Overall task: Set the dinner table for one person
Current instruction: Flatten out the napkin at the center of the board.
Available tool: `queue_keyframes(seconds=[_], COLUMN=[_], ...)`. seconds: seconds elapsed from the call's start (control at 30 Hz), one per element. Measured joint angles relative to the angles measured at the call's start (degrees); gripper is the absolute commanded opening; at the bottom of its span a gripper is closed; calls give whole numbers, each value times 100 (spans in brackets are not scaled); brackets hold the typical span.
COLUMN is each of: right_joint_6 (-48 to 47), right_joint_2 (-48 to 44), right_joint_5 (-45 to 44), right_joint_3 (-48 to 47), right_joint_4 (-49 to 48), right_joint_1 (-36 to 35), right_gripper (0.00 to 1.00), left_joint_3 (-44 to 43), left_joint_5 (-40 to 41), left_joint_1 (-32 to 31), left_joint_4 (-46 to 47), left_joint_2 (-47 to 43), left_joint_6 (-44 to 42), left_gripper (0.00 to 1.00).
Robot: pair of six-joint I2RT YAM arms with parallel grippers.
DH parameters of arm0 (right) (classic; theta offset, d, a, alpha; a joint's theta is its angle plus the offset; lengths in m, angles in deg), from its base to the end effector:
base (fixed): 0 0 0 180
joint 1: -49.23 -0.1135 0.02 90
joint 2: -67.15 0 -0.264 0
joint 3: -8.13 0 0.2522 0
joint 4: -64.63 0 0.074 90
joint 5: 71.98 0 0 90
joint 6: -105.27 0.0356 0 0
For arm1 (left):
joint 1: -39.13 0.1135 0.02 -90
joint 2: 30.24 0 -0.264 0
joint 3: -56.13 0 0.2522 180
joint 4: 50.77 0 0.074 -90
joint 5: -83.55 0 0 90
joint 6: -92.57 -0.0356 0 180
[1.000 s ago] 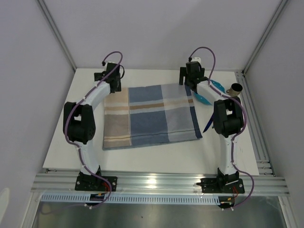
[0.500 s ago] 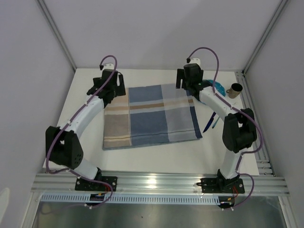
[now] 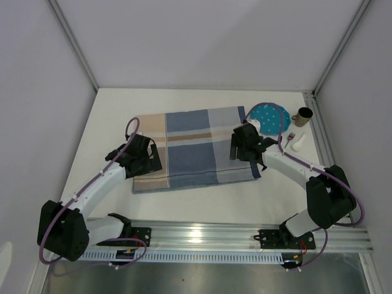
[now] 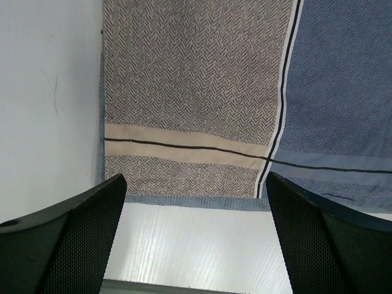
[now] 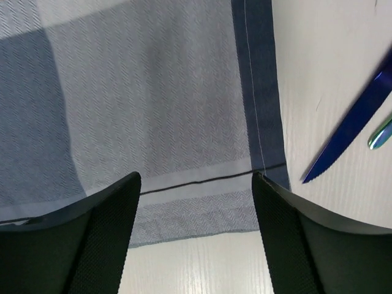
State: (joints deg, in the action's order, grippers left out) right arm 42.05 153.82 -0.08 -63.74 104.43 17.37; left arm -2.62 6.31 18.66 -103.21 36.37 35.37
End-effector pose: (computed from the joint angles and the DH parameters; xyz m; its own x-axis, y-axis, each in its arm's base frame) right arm 0.2700 0.1547 0.2247 -0.7753 0.0224 -0.6313 0.0005 0.9994 0.0349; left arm 0.2078 -0.0692 0.2269 -0.8133 -0.2604 -0.5204 -0.2403 0.9648 -0.1071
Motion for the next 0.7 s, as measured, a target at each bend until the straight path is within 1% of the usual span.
queue_keyframes(seconds=[0.07,0.1,0.13,0.17,0.27,0.4,0.53,0.7], right_joint_6=[116,179,219,275,389,433,426,431], right_joint_2=[-22,-22,-22,-20,109,463,656,647], right_joint_5=[22,68,114,170,372,518,623,662], right_joint_3=[138,205,280,361,503,527,647,691], right_joint_4=[61,61,50,13,-42,-153,-234,-319], right_joint_1=[-17,-33,-57,-79,-138,-149,-157,-151], right_gripper=[69,62,59,53,47,45,42,34], left_joint_3=[50,50,50,50,50,9,-190,-317], left_joint_5=[-70,-118,-153,-216,-358,-538,-651,-697], left_joint_1=[0,0,0,0,0,0,-4,-39], left_joint_4=[-63,-61,-46,-26,37,26,-208,-348], left_joint_2=[55,122,190,289,651,1325,2055,2186], left_joint_6=[136,181,199,227,304,328,339,387], left_gripper=[99,99,99,99,99,99,99,99])
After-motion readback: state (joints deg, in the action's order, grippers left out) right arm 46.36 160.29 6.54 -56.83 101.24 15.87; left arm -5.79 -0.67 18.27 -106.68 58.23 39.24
